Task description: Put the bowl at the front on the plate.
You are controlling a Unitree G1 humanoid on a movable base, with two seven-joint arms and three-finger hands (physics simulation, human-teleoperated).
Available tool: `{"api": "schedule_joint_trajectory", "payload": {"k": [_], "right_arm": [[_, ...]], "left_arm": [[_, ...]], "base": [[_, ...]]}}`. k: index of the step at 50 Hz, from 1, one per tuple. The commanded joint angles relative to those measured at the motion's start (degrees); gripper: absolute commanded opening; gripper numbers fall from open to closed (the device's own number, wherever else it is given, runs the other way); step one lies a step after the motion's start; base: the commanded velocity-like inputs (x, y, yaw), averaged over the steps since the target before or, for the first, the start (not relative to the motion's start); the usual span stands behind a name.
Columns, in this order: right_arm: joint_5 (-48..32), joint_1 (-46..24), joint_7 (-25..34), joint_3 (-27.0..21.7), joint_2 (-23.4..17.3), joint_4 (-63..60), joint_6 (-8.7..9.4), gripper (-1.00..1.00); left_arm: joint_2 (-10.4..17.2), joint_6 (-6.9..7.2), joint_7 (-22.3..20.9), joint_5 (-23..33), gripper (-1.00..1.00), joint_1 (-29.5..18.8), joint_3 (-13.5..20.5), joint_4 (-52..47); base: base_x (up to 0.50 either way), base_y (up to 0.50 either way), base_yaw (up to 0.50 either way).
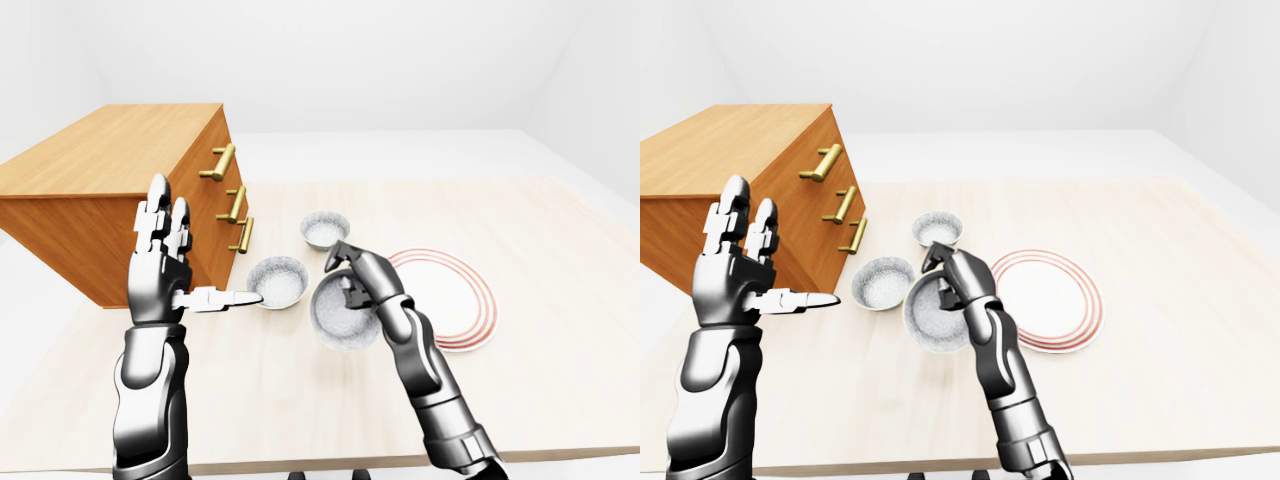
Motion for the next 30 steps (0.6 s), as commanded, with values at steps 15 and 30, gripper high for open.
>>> {"api": "schedule_joint_trajectory", "payload": {"k": [15, 30], "right_arm": [[5.77, -12.09, 2.19, -7.84, -6.58, 4.45, 0.00, -1.00], [10.77, -17.44, -1.70, -11.11, -11.33, 16.00, 0.00, -1.00]], "left_arm": [[0.04, 0.00, 0.00, 0.10, 1.00, -0.09, -0.08, 0.75], [0.15, 0.00, 0.04, 0.01, 1.00, -0.23, -0.03, 1.45]], "base": [[0.00, 0.00, 0.00], [0.00, 0.00, 0.00]]}}
